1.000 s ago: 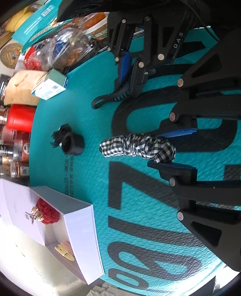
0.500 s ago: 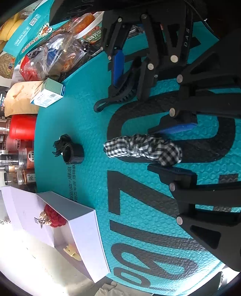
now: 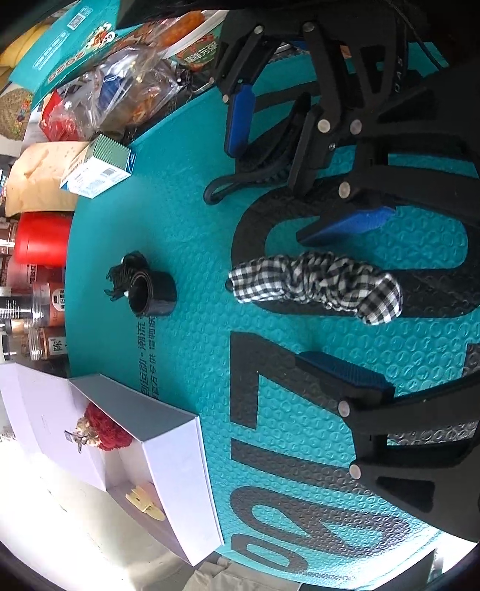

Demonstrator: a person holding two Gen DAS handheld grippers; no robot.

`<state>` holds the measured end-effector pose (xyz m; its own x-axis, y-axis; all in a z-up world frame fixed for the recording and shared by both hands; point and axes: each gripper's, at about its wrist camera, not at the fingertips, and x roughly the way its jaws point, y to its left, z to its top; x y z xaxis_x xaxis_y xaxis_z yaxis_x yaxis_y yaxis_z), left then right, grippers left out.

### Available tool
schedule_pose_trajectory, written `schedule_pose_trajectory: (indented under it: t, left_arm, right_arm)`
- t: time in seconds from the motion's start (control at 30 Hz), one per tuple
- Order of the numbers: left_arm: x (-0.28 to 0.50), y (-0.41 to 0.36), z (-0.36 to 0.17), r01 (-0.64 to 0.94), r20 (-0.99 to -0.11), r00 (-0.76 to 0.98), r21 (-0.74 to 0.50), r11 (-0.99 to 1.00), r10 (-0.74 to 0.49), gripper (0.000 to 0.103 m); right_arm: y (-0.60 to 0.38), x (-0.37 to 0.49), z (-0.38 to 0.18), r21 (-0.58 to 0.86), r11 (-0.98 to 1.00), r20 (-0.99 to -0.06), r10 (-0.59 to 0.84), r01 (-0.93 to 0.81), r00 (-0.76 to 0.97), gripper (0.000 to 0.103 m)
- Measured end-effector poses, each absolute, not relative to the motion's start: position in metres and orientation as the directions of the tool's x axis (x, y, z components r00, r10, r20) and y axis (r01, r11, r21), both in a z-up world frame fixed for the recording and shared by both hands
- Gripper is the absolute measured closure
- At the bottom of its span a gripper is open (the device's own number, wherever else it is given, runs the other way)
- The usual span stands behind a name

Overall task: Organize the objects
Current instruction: 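Carry the checked scrunchie and black claw clip with both tools into the box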

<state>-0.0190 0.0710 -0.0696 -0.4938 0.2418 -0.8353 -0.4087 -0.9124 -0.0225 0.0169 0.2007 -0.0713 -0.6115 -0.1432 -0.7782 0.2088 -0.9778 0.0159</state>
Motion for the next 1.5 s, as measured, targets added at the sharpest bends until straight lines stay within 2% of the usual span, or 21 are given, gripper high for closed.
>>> schedule_pose_trajectory:
  t: [0.13,0.2,0.27,0.37,0.47,0.9,1.5]
  left_arm:
    - [-0.021,0.070,-0.070,-0.384,-0.841,-0.494,-0.018,-0.923,0.222,0.042]
    - [-0.019,0.069,-0.069,-0.373,-0.832,-0.510,-0.015,-0.928,0.219,0.055]
    - [-0.017,0.070,-0.068,-0.378,-0.826,-0.516,-0.016,-0.926,0.225,0.070]
    - [-0.016,0.073,-0.067,-0.380,-0.830,-0.510,-0.017,-0.925,0.224,0.081]
    - [-0.017,0.075,-0.066,-0.380,-0.835,-0.505,-0.012,-0.925,0.219,0.082]
    - [-0.017,0.063,-0.058,-0.330,-0.846,-0.488,-0.051,-0.942,0.217,0.082]
    - [-0.019,0.014,-0.029,-0.222,-0.831,-0.539,-0.019,-0.975,0.139,0.082]
  right_arm:
    - [0.202,0.018,-0.071,0.017,-0.981,-0.778,-0.133,0.191,-0.614,0.044]
    - [0.203,0.019,-0.071,-0.005,-0.985,-0.775,-0.104,0.170,-0.623,0.058]
    - [0.205,0.021,-0.070,-0.001,-0.985,-0.771,-0.110,0.174,-0.627,0.082]
    - [0.207,0.021,-0.070,0.011,-0.984,-0.771,-0.121,0.177,-0.626,0.082]
    - [0.207,0.021,-0.069,0.010,-0.985,-0.772,-0.118,0.174,-0.625,0.082]
    - [0.200,0.015,-0.062,0.004,-0.977,-0.785,-0.135,0.212,-0.604,0.082]
    - [0.152,-0.007,-0.035,-0.020,-0.924,-0.766,-0.231,0.381,-0.600,0.082]
